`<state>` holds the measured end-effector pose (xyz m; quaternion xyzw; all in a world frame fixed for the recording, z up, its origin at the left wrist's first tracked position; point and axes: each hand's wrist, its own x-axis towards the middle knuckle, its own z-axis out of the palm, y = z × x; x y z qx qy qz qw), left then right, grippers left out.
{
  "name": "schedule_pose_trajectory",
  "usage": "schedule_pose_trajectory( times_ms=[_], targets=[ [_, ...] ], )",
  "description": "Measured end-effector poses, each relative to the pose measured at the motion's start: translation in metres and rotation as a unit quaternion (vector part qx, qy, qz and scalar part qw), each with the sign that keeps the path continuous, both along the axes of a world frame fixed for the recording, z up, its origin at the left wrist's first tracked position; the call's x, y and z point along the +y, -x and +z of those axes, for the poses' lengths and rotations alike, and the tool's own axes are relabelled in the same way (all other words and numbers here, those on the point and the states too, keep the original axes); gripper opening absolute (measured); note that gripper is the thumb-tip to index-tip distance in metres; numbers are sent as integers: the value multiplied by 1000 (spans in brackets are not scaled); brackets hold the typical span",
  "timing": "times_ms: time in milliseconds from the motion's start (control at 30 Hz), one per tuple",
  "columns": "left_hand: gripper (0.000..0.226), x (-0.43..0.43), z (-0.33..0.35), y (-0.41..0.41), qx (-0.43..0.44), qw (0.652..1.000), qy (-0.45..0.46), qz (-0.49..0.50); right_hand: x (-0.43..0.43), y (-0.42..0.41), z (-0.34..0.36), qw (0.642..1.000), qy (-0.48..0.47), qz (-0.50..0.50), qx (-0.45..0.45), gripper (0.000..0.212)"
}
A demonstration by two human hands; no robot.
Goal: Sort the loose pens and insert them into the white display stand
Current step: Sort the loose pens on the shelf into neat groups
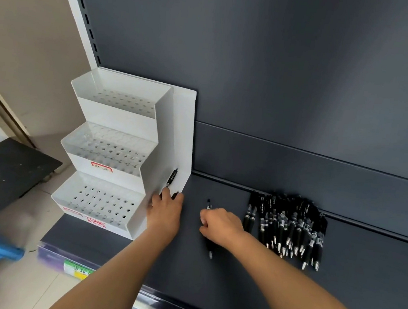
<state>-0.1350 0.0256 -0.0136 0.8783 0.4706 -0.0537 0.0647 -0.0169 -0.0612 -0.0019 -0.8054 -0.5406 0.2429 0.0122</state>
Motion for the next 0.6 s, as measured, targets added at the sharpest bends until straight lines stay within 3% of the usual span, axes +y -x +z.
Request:
schedule_pose_trajectory(
  times_ms=[100,467,600],
  targets=[
    [48,-3,1,-1,-23,999,41,-9,-5,-4,2,1000,3,-16,2,8],
    [25,-7,8,-26,-114,985,105,-80,-23,-20,12,993,-41,-110,32,20],
    [33,-22,2,-56,-158,970,149,-111,-35,-35,24,983,-86,-162,26,25]
  ],
)
